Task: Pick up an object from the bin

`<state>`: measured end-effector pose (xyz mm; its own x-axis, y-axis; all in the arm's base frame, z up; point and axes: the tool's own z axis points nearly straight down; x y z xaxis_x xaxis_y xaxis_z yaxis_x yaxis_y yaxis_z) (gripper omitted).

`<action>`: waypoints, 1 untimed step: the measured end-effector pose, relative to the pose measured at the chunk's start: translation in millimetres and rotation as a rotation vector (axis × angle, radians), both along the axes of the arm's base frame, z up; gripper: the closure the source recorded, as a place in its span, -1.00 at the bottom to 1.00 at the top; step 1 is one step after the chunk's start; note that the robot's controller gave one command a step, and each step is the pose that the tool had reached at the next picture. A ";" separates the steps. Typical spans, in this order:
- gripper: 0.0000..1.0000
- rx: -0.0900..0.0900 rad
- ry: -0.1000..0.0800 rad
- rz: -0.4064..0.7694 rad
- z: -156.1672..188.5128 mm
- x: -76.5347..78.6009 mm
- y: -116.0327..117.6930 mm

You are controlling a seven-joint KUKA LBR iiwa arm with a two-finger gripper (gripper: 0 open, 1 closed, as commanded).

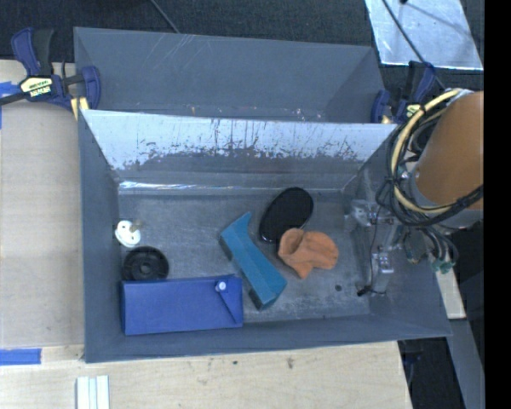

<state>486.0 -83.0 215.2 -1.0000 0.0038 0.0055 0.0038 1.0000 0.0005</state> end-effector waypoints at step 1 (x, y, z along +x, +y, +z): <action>-1.00 -0.001 -0.009 0.003 4.5 1.7 0.4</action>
Offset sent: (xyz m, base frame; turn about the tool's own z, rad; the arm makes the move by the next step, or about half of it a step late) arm 0.0399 0.0681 -0.0797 -0.0114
